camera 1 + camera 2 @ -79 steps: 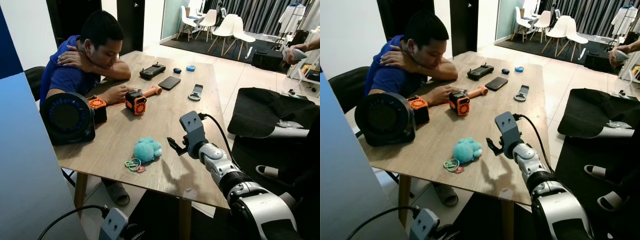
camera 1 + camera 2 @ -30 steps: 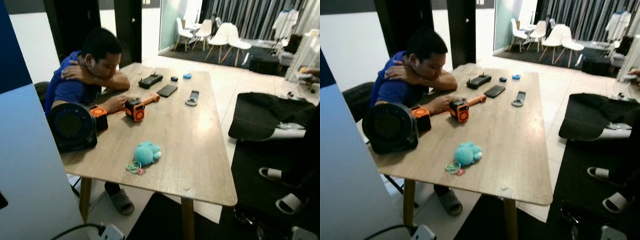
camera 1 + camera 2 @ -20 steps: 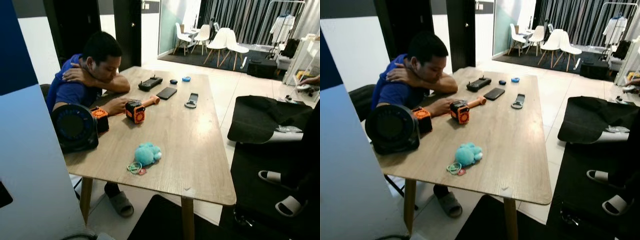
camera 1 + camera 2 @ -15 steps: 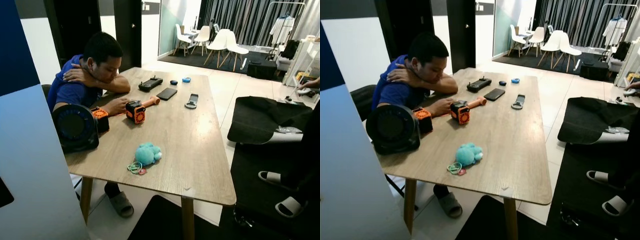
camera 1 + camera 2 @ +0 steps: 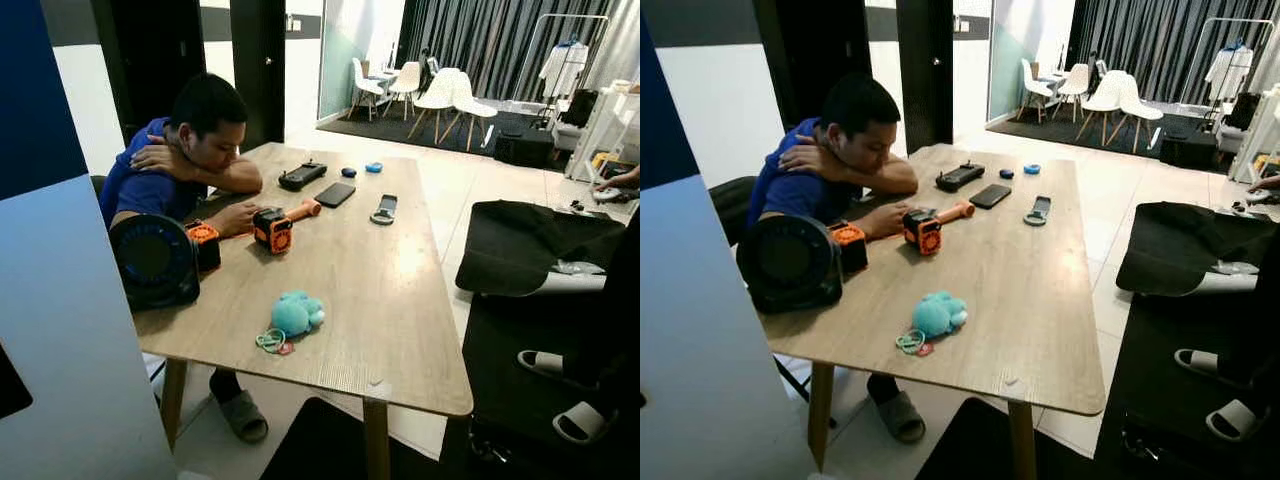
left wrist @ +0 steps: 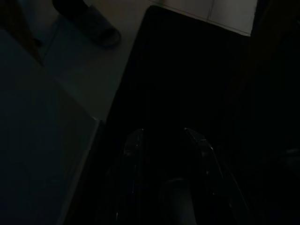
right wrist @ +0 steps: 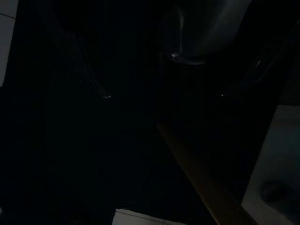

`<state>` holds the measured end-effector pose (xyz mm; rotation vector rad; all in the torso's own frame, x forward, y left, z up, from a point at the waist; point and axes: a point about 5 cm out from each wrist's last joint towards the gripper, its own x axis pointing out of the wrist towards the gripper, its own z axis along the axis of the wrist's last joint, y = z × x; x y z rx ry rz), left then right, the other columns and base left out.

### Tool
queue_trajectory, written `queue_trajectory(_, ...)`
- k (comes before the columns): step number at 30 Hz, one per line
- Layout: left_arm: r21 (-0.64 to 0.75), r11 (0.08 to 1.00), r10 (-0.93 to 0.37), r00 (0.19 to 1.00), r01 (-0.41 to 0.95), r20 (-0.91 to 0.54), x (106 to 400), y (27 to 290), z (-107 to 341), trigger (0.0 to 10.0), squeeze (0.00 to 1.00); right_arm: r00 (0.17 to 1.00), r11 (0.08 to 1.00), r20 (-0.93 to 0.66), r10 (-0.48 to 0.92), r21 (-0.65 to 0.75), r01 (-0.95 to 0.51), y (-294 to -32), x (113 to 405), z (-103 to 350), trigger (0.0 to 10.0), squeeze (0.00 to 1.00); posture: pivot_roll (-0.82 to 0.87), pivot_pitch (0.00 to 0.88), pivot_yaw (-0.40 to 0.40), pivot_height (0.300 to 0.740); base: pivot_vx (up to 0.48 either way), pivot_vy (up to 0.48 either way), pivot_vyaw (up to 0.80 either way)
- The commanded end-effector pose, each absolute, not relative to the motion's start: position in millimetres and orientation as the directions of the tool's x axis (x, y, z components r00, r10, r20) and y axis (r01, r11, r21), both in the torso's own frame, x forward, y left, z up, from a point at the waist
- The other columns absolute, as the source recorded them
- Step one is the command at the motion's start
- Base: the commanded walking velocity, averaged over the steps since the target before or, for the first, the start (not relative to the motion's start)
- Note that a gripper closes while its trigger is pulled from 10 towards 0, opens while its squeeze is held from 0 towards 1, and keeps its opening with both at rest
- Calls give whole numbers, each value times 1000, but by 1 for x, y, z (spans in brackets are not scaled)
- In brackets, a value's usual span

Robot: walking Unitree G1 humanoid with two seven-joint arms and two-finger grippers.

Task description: Hang keys on a hook

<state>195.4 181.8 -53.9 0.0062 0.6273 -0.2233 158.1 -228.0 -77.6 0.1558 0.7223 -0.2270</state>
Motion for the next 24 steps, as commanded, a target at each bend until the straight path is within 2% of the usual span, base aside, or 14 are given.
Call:
queue_trajectory(1,-65,981,-185,779,183,-599,192,182,-58,10000,0,711,955,-679,-181,53,293,-231,155,-79,10000,0,82,44,-8,740,0,0,0)
queue_trajectory(7,-73,987,-160,785,145,-598,193,185,-58,10000,0,719,935,-659,-221,67,348,-235,159,-76,10000,0,77,39,-3,740,0,0,0)
queue_trajectory(8,-71,994,-112,795,87,-597,196,190,-58,10000,0,713,898,-646,-271,97,430,-241,164,-73,10000,0,74,35,0,740,0,0,0)
queue_trajectory(10,-70,996,-91,797,61,-596,198,192,-58,10000,0,708,881,-645,-288,110,459,-243,165,-72,10000,0,74,35,0,740,0,0,0)
queue_trajectory(14,-64,998,-49,795,13,-605,199,196,-58,10000,0,691,872,-670,-271,132,471,-241,167,-74,10000,0,71,32,3,740,0,0,0)
queue_trajectory(19,-65,998,-39,788,-2,-615,200,196,-59,10000,0,646,876,-735,-205,158,457,-230,163,-81,10000,0,74,25,1,740,0,0,0)
queue_trajectory(24,-28,998,-62,761,56,-645,200,191,-62,10000,0,669,861,-716,-200,198,469,-225,172,-78,10000,0,74,22,1,740,0,0,0)
